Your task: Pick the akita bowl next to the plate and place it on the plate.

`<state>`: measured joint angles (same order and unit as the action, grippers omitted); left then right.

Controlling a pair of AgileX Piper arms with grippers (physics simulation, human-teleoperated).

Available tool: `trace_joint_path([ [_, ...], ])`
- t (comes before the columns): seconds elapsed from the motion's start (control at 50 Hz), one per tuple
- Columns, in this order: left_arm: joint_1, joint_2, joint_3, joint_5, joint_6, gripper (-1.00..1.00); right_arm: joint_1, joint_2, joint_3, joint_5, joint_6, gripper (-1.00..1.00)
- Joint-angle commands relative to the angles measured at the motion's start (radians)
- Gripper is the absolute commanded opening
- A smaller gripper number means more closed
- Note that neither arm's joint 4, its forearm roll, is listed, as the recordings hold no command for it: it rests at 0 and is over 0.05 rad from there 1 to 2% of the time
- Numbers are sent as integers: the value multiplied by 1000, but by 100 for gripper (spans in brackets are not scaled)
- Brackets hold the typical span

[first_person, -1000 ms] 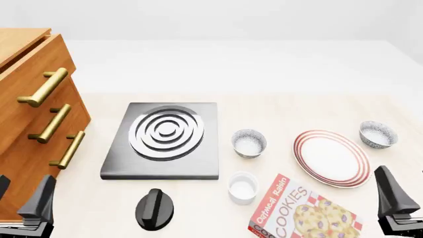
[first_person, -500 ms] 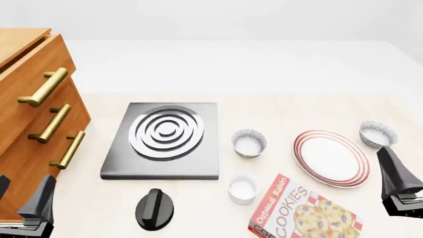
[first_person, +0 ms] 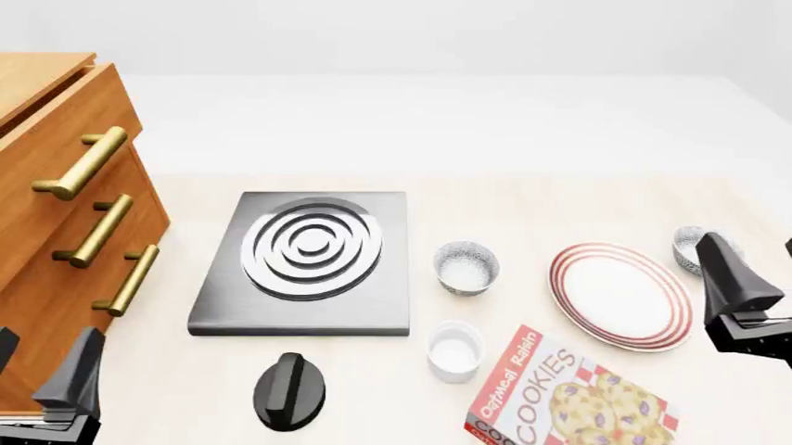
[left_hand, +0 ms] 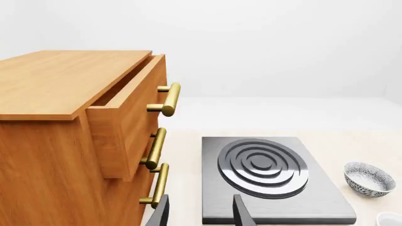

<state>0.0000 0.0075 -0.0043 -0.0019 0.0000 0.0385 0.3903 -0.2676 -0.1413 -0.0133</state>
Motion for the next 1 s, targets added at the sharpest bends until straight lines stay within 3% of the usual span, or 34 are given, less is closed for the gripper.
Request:
trace_joint_path([
  [0.02,0,0,0,0,0,100,3,68,-28,-33,-3,100],
  [1.0,0,0,0,0,0,100,-39,368,-85,-210,-5,100],
])
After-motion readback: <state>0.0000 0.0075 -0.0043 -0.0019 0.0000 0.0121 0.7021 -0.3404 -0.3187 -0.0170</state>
